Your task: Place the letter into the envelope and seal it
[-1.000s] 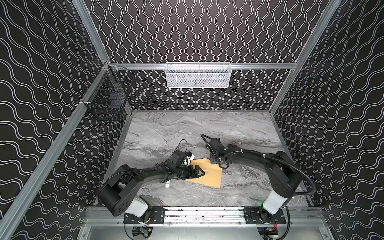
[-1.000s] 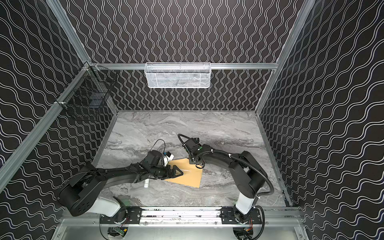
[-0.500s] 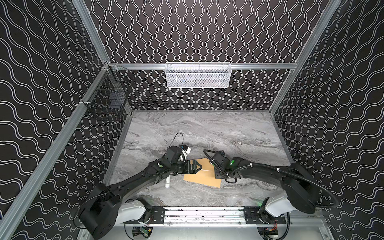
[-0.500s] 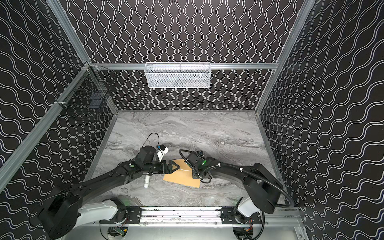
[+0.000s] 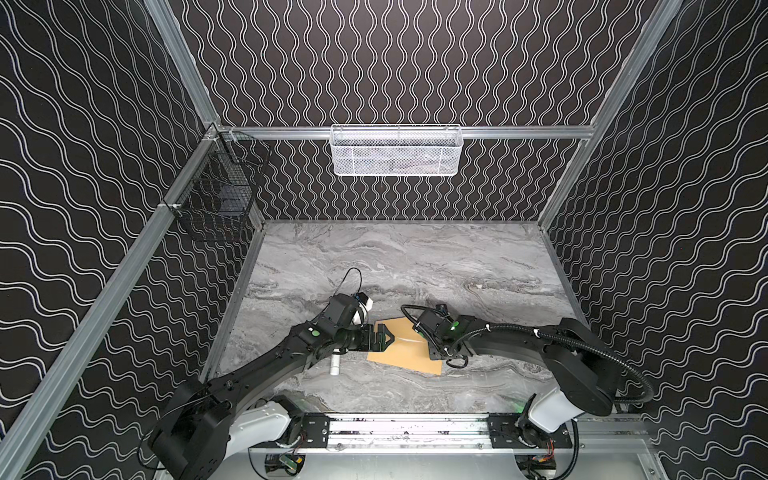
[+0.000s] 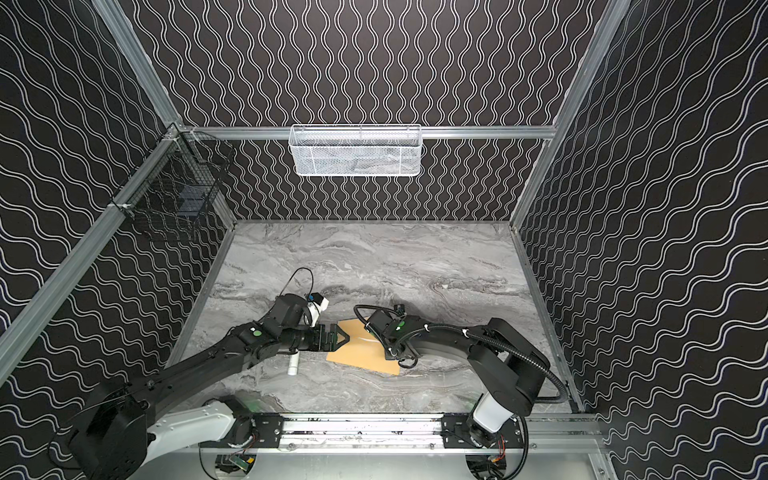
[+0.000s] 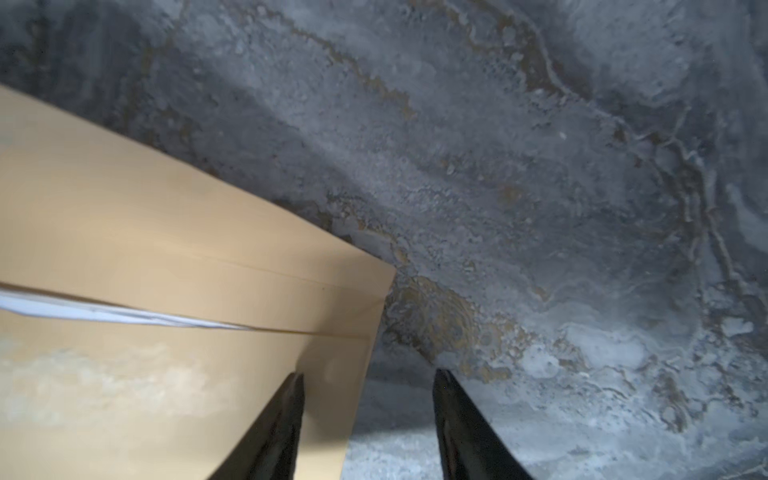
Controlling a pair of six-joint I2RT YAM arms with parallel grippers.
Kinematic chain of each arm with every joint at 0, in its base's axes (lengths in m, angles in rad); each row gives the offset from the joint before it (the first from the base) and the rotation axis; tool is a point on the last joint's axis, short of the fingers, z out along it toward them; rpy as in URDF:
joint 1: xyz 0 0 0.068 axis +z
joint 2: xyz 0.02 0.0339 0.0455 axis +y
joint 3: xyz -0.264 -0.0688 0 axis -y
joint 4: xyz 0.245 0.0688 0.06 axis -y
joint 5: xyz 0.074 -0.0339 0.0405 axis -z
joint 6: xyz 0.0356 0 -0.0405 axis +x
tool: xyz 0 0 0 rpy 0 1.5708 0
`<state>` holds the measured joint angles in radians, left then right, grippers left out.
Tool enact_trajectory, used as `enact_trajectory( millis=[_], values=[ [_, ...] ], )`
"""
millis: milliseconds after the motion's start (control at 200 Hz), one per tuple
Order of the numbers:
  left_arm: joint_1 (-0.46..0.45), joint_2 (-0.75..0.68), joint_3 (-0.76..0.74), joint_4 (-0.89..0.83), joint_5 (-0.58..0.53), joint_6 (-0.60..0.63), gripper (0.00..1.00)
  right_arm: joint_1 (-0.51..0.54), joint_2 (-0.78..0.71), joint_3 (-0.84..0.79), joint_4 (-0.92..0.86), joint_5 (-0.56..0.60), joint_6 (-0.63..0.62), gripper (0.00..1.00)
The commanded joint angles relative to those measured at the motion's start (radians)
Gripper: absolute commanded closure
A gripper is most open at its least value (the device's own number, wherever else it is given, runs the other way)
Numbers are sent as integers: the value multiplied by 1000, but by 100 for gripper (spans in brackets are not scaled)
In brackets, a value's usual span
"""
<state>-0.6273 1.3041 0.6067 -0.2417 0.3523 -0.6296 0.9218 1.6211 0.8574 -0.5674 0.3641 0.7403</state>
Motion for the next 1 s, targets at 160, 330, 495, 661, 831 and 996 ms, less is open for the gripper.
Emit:
enact_trajectory(
  millis=[160, 330, 495, 661, 831, 996],
  values=[
    [6, 3, -14, 59, 38, 4, 1, -3, 31, 32, -58, 66, -15, 47],
    [6, 15, -33, 106, 68, -21, 1, -12, 46, 41, -58, 77, -31, 46],
    [6, 12, -42, 111, 71, -25, 1, -17, 52, 46, -54, 88, -43, 46],
    [5, 19, -47, 123, 76, -29, 2, -18, 66, 58, -46, 81, -53, 46],
    [6, 17, -42, 114, 73, -28, 2, -19, 72, 62, -45, 79, -56, 46],
    [5, 13, -29, 86, 57, -18, 2, -18, 63, 82, -58, 76, -52, 46]
  ],
)
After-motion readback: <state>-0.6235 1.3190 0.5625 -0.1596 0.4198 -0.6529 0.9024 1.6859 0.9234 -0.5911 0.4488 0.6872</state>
